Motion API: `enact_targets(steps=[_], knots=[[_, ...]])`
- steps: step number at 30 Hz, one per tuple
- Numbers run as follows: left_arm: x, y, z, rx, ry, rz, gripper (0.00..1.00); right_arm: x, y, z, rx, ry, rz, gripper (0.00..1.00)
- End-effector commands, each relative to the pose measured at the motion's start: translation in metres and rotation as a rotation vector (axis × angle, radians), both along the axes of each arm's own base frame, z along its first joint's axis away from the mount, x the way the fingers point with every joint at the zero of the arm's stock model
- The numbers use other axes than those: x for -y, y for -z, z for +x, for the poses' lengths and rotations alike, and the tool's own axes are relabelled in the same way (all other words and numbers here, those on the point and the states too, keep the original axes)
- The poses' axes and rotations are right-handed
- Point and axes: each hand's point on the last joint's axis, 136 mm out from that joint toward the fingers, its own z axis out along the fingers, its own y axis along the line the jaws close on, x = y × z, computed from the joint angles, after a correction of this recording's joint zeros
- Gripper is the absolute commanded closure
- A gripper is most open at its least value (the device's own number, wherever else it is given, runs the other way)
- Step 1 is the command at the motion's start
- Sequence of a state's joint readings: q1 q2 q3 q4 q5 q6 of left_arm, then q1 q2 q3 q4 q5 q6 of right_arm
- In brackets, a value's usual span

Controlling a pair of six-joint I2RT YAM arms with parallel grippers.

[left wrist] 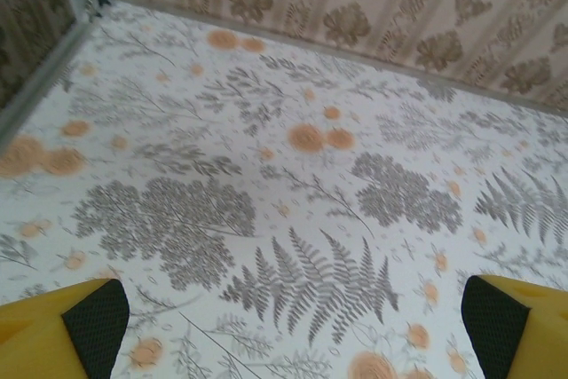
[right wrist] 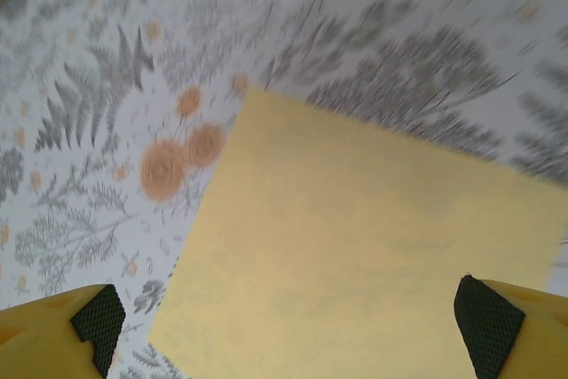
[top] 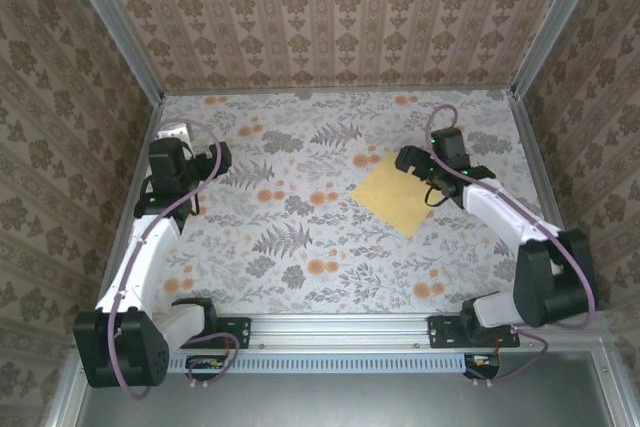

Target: Fold a paper plane with a square sheet of paper (pick it up from the middle)

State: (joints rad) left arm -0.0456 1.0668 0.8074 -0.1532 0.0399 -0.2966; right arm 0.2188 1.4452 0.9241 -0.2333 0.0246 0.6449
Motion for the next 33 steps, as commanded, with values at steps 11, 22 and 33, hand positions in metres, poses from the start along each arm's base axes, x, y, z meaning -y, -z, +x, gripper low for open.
enact_targets(steps=[11,22,33], knots=[[0.007,0.018,-0.005,-0.085,0.022,-0.034,0.0,-0.058,0.065,0.017,-0.255,-0.035,0.008,0.02],[0.011,0.03,-0.002,-0.125,0.044,-0.031,0.0,-0.091,0.097,0.017,-0.351,-0.182,-0.068,0.03],[0.007,0.034,-0.001,-0.129,0.024,-0.025,0.0,-0.131,0.128,-0.053,-0.462,-0.464,-0.226,0.04]])
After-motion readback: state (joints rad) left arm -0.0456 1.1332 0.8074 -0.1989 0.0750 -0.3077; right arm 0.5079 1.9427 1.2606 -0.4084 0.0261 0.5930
